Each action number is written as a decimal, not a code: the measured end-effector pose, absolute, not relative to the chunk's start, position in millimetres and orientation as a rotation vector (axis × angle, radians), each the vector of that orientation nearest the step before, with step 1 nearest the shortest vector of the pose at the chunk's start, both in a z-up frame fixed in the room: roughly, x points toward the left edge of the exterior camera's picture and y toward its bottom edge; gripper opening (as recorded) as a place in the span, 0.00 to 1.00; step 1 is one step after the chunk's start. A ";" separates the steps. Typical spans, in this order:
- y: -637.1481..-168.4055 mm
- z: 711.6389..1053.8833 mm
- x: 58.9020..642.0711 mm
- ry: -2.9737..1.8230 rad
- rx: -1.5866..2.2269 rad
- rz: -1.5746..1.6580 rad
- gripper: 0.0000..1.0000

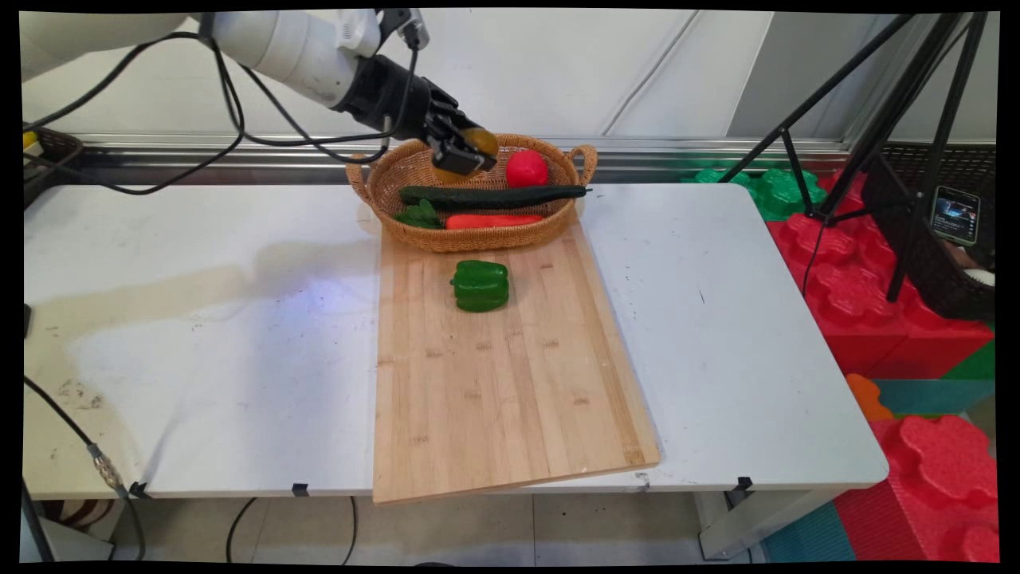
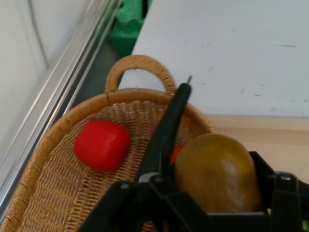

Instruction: Place the picked object in the vegetable basket

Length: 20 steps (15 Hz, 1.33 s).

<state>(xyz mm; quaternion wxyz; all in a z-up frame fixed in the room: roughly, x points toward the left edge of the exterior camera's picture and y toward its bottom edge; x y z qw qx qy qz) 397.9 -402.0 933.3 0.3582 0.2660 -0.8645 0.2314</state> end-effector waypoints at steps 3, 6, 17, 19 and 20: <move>-420.8 921.2 395.4 -2.229 0.728 0.597 0.00; -437.4 908.8 390.4 -2.241 0.752 0.592 0.00; -478.5 855.7 373.1 -2.359 0.751 0.521 0.00; -481.1 849.4 372.9 -2.377 0.747 0.517 0.00; -482.1 846.4 372.6 -2.385 0.741 0.514 1.00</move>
